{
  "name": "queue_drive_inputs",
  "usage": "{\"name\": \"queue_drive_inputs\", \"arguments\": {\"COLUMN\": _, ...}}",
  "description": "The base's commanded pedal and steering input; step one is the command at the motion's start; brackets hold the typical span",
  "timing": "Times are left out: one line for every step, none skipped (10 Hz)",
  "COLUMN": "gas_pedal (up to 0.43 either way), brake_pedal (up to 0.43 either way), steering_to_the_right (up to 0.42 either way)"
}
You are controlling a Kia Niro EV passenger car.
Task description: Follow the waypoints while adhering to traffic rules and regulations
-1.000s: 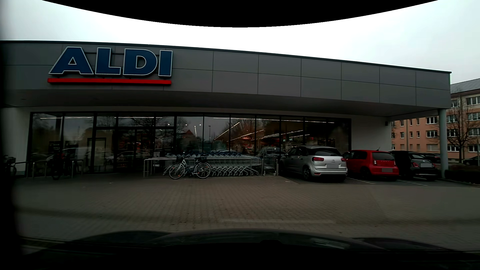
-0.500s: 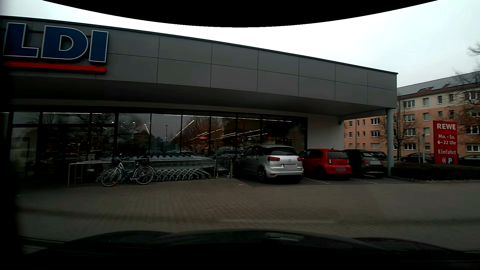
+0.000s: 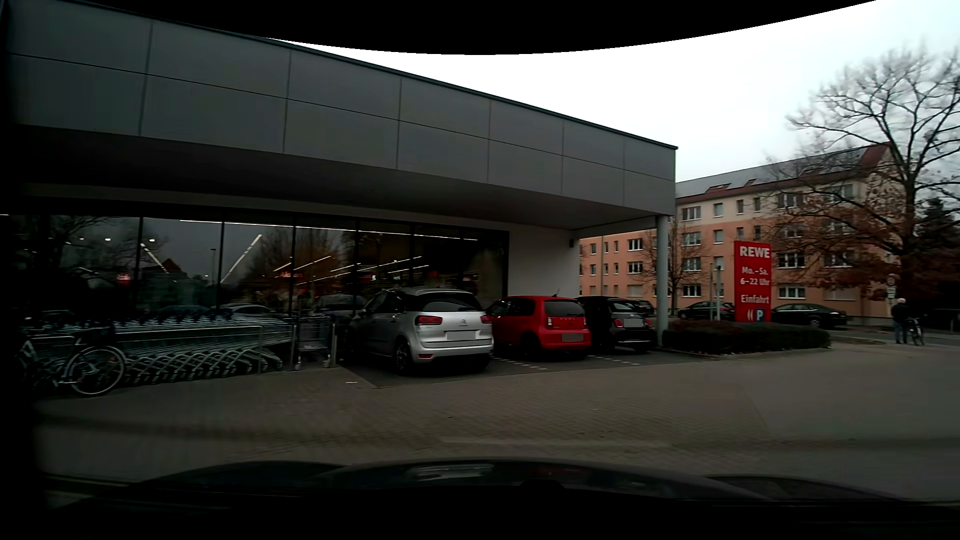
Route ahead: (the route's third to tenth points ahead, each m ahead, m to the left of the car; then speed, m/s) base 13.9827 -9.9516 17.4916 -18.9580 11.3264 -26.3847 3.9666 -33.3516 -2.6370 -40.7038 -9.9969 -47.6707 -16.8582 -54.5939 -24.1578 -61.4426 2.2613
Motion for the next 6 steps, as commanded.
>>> {"name": "queue_drive_inputs", "arguments": {"gas_pedal": 0.000, "brake_pedal": 0.000, "steering_to_the_right": 0.805}}
{"name": "queue_drive_inputs", "arguments": {"gas_pedal": 0.039, "brake_pedal": 0.000, "steering_to_the_right": 0.802}}
{"name": "queue_drive_inputs", "arguments": {"gas_pedal": 0.047, "brake_pedal": 0.000, "steering_to_the_right": 0.799}}
{"name": "queue_drive_inputs", "arguments": {"gas_pedal": 0.079, "brake_pedal": 0.000, "steering_to_the_right": 0.793}}
{"name": "queue_drive_inputs", "arguments": {"gas_pedal": 0.087, "brake_pedal": 0.000, "steering_to_the_right": 0.784}}
{"name": "queue_drive_inputs", "arguments": {"gas_pedal": 0.098, "brake_pedal": 0.000, "steering_to_the_right": 0.773}}
